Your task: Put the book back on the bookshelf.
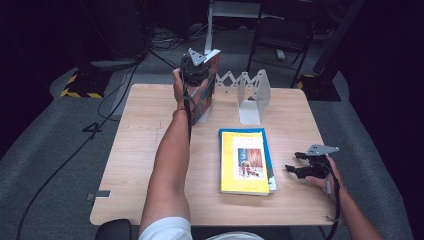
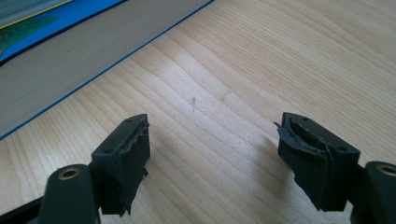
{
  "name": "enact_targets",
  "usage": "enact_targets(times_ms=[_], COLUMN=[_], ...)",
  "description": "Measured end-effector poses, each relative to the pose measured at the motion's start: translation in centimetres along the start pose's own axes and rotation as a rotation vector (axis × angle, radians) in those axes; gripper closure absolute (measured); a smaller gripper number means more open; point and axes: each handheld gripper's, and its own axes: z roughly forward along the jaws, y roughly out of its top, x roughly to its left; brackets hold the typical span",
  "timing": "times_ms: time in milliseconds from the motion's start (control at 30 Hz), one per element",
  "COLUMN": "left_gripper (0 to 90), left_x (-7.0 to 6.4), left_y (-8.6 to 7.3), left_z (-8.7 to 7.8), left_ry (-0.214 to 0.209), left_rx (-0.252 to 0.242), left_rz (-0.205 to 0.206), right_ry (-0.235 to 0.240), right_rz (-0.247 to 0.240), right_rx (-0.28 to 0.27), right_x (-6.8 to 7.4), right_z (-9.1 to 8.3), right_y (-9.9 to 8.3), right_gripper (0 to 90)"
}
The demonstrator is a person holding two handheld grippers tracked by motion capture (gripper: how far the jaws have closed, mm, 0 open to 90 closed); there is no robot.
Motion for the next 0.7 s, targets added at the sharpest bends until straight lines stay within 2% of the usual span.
enact_targets(times_ms=[233,433,700], left_gripper=[71.6,70.8,70.5], left_x=[0.0,0.1,0.2], left_y=[-0.1,-0.2,-0.5], left_z=[-0.3,-0.9,-1.6], left_ry=[-0.006,-0.009,-0.021], left_rx=[0.007,0.032,0.046], left_rz=[0.002,0.027,0.036], right_ry=[0.000,0.000,0.001], right_rz=[0.001,0.001,0.001], right_rx=[0.000,0.001,0.001], right_x=[0.0,0.0,0.0], right_z=[0.0,0.0,0.0], right_y=[0.0,0.0,0.0], right_gripper=[25.3,25.3,25.2])
